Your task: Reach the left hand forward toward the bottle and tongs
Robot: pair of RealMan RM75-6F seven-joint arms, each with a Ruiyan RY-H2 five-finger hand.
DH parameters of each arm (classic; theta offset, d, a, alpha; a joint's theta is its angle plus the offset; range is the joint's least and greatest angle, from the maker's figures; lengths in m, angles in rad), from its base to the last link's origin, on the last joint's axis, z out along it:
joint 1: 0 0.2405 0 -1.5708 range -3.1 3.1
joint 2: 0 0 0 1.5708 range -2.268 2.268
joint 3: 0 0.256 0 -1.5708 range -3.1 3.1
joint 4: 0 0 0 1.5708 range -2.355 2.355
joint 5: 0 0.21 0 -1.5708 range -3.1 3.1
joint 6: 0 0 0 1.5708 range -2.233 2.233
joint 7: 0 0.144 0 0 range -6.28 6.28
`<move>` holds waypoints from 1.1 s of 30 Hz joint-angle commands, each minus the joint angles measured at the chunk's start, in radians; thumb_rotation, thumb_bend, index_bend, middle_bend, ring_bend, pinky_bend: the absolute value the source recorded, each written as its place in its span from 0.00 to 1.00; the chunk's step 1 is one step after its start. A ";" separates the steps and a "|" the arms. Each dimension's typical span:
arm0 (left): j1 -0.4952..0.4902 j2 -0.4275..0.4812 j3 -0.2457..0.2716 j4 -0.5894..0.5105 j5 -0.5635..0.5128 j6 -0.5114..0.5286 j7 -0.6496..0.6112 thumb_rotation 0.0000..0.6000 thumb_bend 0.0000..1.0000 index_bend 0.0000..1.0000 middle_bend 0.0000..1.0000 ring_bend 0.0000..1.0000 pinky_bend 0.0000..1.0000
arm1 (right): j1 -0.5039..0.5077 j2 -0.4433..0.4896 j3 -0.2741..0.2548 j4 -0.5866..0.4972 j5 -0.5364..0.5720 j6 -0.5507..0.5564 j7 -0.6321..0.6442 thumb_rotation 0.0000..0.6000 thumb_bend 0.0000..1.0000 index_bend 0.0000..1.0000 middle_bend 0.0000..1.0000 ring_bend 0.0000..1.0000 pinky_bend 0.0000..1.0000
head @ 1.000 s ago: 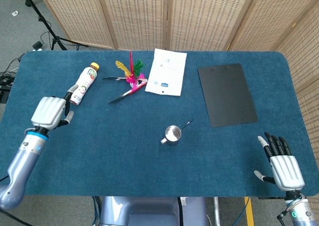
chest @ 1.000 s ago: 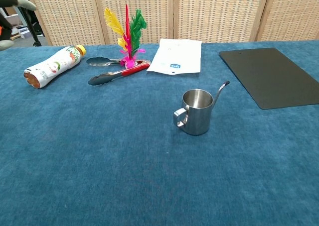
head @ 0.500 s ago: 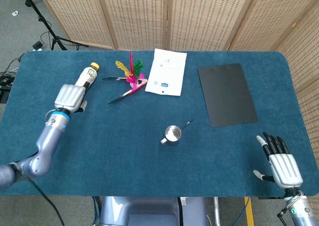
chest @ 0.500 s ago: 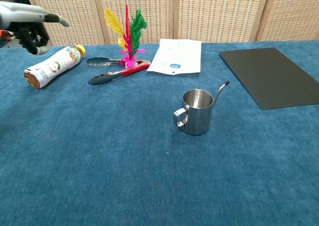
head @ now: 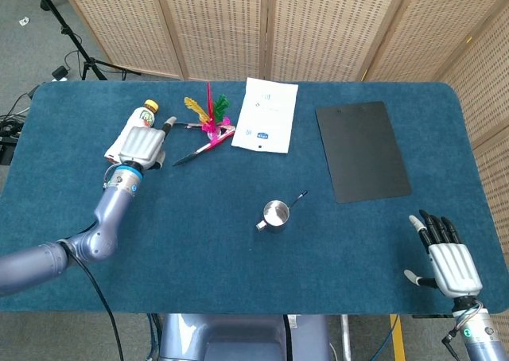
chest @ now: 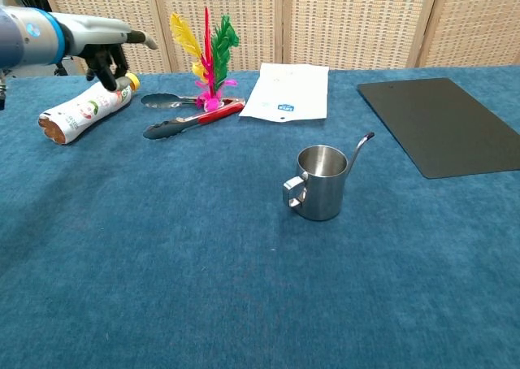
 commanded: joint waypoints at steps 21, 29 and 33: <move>-0.145 -0.098 0.034 0.170 -0.131 -0.075 0.033 1.00 0.53 0.00 0.76 0.80 0.60 | 0.004 0.002 -0.005 0.012 0.014 -0.013 0.017 1.00 0.10 0.00 0.00 0.00 0.00; -0.174 -0.135 0.040 0.241 -0.135 -0.119 0.007 1.00 0.53 0.00 0.76 0.80 0.60 | 0.005 -0.001 -0.008 0.013 0.013 -0.016 0.012 1.00 0.10 0.00 0.00 0.00 0.00; -0.177 -0.137 0.042 0.243 -0.124 -0.123 -0.012 1.00 0.53 0.00 0.76 0.80 0.60 | 0.008 -0.004 -0.009 0.015 0.014 -0.021 0.008 1.00 0.10 0.00 0.00 0.00 0.00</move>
